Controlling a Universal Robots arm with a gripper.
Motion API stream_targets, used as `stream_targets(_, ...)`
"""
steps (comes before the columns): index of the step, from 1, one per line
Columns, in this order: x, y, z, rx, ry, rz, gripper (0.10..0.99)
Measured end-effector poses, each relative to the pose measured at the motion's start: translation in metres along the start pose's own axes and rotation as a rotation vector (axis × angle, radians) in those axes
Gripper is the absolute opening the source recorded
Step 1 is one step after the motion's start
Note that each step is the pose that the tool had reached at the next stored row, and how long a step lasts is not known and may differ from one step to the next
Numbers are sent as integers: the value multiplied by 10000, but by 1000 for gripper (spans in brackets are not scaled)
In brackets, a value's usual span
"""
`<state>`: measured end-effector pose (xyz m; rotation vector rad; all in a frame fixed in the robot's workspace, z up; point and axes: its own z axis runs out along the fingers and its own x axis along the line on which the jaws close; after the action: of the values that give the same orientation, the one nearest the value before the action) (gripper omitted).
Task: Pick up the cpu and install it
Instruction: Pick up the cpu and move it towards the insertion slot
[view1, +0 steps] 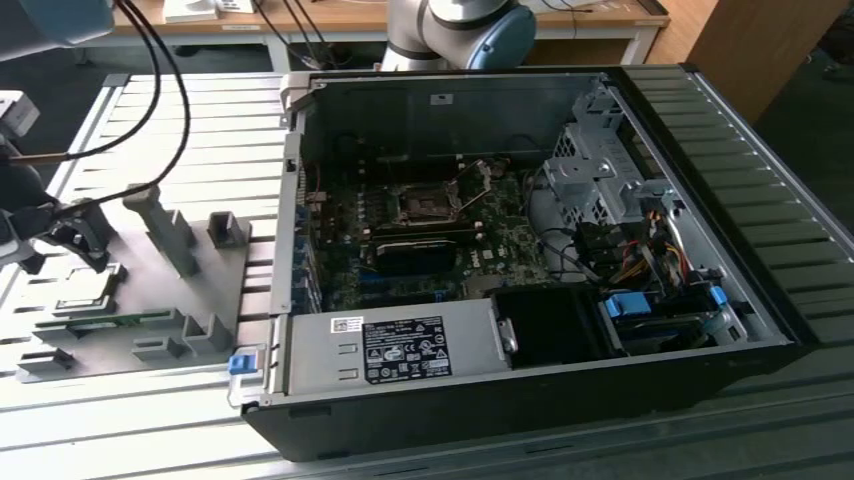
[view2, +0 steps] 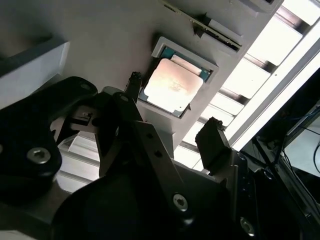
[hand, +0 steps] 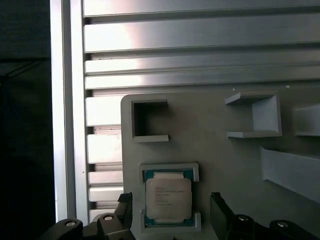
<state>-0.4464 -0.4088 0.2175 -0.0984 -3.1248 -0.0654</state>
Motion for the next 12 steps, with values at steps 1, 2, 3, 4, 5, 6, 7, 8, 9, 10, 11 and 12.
stream_targets(1,1,-1,18,-1,-2,-1,718)
stream_targets(2,4,-2,36,0,-3,-1,718)
stream_targets(3,10,-3,53,0,-4,0,718)
stream_targets(4,14,-5,69,0,-10,0,718)
stream_targets(5,17,-9,85,-1,-12,-2,718)
stream_targets(6,20,-13,103,-1,-14,-15,718)
stream_targets(7,24,-16,118,-4,-16,-30,718)
stream_targets(8,32,-20,132,-4,-14,-44,718)
stream_targets(9,37,-22,147,-5,-15,-52,718)
stream_targets(10,36,-23,162,-7,-18,-52,718)
stream_targets(11,38,-23,175,-6,-17,-53,718)
stream_targets(12,38,-24,188,-5,-15,-51,718)
